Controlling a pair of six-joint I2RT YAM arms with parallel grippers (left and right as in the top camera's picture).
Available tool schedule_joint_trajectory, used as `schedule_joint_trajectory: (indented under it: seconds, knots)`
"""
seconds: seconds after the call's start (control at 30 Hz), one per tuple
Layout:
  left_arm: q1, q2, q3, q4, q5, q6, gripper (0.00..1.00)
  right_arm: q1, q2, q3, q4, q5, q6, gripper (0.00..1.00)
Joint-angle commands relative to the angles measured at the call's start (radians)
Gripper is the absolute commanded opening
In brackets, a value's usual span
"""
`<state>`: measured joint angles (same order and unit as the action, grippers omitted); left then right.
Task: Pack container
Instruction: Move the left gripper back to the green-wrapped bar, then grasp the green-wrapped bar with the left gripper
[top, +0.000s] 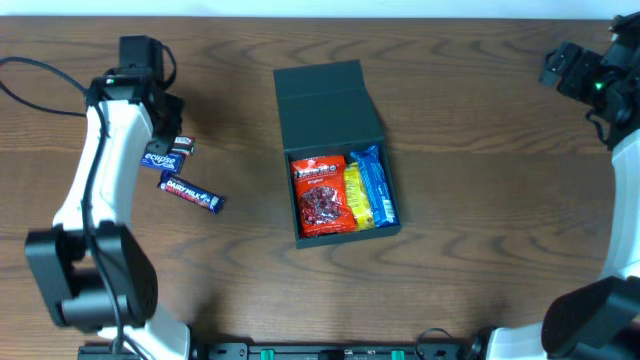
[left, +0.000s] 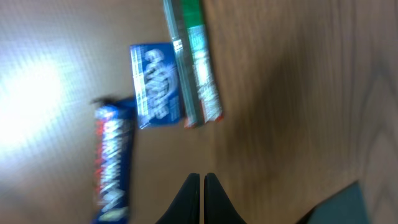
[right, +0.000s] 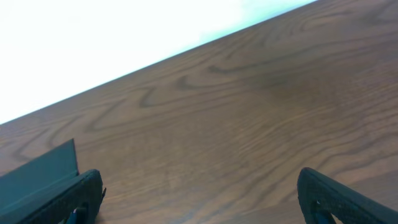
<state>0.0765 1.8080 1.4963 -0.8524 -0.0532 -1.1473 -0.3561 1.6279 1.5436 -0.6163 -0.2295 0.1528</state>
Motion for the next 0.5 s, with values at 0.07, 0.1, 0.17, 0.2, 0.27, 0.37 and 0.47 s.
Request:
schedule_joint_trajectory:
  seconds: [0.07,0.1,0.17,0.2,0.27,0.37,0.47]
  knots:
    - [0.068,0.12,-0.008,0.06,0.108,-0.104,0.06,-0.005,0.007,0.012,-0.039,-0.057,0.019,0.99]
    - [0.076,0.139,-0.008,0.077,0.104,-0.106,0.06,-0.005,0.007,0.012,-0.061,-0.081,0.019,0.99]
    - [0.086,0.161,-0.008,0.091,0.072,-0.106,0.06,-0.005,0.007,0.012,-0.099,-0.101,0.05,0.99]
    - [0.089,0.167,-0.008,0.091,0.057,-0.112,0.06,-0.005,0.007,0.012,-0.111,-0.101,0.062,0.99]
    - [0.094,0.177,-0.008,0.09,0.042,-0.127,0.06,-0.005,0.006,0.012,-0.133,-0.101,0.08,0.99]
    - [0.098,0.193,-0.008,0.091,0.042,-0.173,0.06,-0.005,0.006,0.012,-0.158,-0.105,0.106,0.99]
    - [0.098,0.22,-0.008,0.106,0.026,-0.233,0.13,-0.005,0.006,0.012,-0.182,-0.105,0.158,0.99]
